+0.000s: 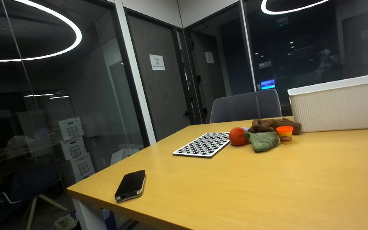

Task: Put the clothing into the plastic bag and pick it up

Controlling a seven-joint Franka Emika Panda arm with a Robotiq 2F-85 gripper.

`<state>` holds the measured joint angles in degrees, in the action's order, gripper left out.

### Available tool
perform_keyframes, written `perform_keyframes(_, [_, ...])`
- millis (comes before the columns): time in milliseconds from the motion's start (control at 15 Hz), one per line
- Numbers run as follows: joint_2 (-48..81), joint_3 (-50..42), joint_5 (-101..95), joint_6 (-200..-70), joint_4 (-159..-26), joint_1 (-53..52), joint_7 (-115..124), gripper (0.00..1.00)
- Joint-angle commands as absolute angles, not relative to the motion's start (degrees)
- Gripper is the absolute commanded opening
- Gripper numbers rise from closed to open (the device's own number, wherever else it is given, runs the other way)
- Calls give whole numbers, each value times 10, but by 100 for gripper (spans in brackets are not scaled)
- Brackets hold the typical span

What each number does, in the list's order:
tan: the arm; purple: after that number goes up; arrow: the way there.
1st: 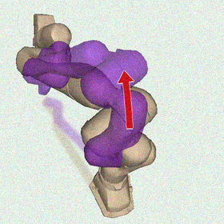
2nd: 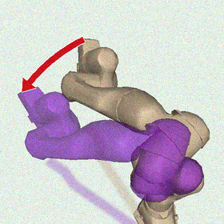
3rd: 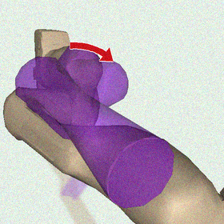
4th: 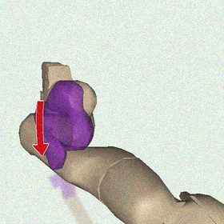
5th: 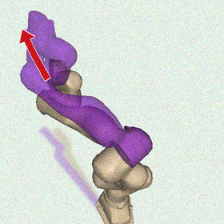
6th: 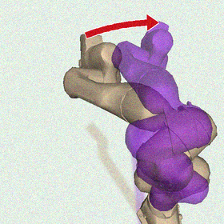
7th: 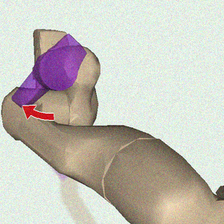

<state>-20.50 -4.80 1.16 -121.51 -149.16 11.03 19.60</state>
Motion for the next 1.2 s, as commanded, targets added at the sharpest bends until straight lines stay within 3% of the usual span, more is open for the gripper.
perform_keyframes(0, [-237,-64,-4,-1254,-1550,153,241,100])
perform_keyframes(533, [-200,-66,-15,-1385,-1562,176,238,99])
perform_keyframes(600, [-196,-66,-13,-1401,-1562,174,237,81])
perform_keyframes(800, [-190,-61,-17,-1424,-1561,171,235,63])
perform_keyframes(1133, [-192,-53,-19,-1433,-1560,171,240,23])
